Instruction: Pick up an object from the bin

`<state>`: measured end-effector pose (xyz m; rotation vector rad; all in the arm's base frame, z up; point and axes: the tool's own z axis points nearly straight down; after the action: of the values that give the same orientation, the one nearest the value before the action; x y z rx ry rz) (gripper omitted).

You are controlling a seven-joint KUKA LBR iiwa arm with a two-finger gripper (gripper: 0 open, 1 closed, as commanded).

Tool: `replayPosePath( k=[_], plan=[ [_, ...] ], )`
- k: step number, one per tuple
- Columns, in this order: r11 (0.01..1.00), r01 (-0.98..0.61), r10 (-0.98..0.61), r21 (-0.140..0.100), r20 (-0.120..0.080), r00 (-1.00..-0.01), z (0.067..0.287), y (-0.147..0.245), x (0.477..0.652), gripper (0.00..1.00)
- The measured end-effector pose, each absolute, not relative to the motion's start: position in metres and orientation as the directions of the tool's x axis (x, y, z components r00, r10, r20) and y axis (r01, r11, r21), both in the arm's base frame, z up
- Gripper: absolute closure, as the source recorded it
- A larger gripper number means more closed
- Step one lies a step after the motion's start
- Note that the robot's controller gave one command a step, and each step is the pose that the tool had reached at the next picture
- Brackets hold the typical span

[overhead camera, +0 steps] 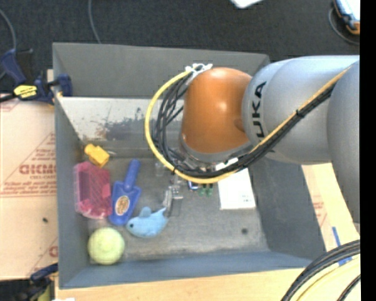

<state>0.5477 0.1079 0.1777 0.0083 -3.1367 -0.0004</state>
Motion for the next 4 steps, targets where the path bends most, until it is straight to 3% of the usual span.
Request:
replayPosePath(
  k=[1, 2, 3, 4],
  plan=[
    [1.0, -0.001, -0.001, 0.001, -0.001, -1.0, 0.182, 0.107, 0.549, 0.0],
    [0.991, -0.138, -0.138, 0.001, 0.004, -0.99, 0.15, 0.078, 0.543, 0.0],
    [0.986, -0.164, -0.164, 0.0, -0.003, -0.986, 0.142, 0.057, 0.536, 0.0],
    [0.964, -0.266, -0.266, 0.001, 0.007, -0.964, 0.067, 0.071, 0.536, 0.0]
  ],
)
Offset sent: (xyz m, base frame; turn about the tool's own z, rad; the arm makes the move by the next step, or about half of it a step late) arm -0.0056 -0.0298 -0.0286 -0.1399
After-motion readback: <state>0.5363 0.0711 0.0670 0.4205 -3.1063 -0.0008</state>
